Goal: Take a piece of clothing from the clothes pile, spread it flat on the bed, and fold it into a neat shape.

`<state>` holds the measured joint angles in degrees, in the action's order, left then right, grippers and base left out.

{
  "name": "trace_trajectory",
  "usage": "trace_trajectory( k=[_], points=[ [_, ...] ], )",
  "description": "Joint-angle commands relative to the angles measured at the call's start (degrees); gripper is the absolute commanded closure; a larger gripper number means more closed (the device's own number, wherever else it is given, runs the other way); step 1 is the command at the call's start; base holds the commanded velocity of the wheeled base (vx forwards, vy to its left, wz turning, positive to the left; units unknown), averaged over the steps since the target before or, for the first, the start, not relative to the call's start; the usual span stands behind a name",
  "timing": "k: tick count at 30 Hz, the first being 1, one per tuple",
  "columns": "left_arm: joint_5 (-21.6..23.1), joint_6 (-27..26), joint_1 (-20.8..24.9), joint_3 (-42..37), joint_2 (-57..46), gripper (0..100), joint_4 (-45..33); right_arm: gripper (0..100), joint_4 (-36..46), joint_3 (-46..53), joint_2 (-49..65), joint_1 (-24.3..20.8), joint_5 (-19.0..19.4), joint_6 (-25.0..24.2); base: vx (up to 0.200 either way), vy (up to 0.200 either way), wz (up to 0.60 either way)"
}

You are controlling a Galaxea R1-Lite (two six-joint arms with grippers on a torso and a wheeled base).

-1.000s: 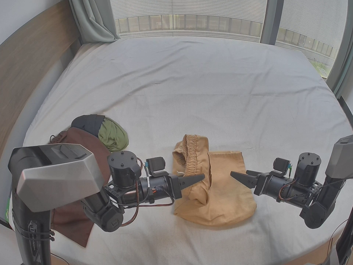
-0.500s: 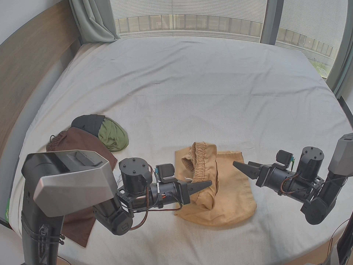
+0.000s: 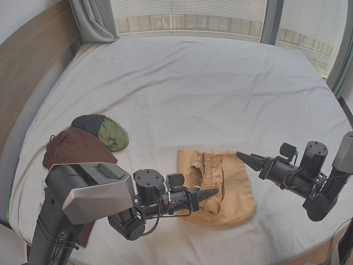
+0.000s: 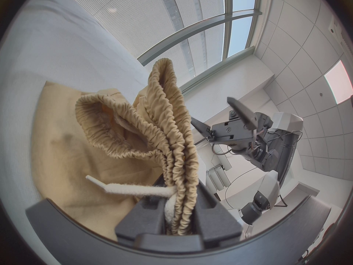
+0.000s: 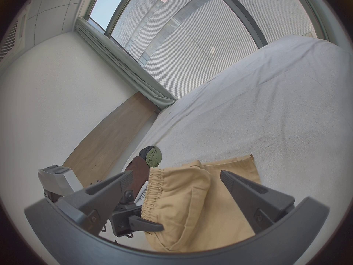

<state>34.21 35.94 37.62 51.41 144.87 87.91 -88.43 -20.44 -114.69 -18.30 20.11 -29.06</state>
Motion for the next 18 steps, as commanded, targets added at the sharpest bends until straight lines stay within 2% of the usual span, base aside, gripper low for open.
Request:
trace_trajectory(
  k=[1,8,9,14,18],
  points=[
    [-0.46,-0.08,0.44,0.71,2.78,100,0.34,0,-0.08,-0.03,0.34,0.02,0.01,-0.03,0.000,0.000,0.00],
    [-0.54,-0.34,0.17,2.03,3.13,100,0.42,0,0.01,-0.12,0.43,0.28,0.01,-0.12,0.000,0.000,0.00],
    [-0.54,-0.34,0.26,2.03,3.22,0,0.42,0,0.01,-0.03,0.43,0.28,0.01,-0.12,0.000,0.000,0.00],
    [-1.07,-0.34,0.35,3.35,2.96,0,0.42,0,0.01,0.32,0.26,0.28,0.01,-0.03,0.000,0.000,0.00],
    [-3.80,-0.25,0.35,5.02,2.43,0,0.42,0,0.10,0.58,-0.10,0.19,0.01,-0.03,0.000,0.000,0.00]
  ],
)
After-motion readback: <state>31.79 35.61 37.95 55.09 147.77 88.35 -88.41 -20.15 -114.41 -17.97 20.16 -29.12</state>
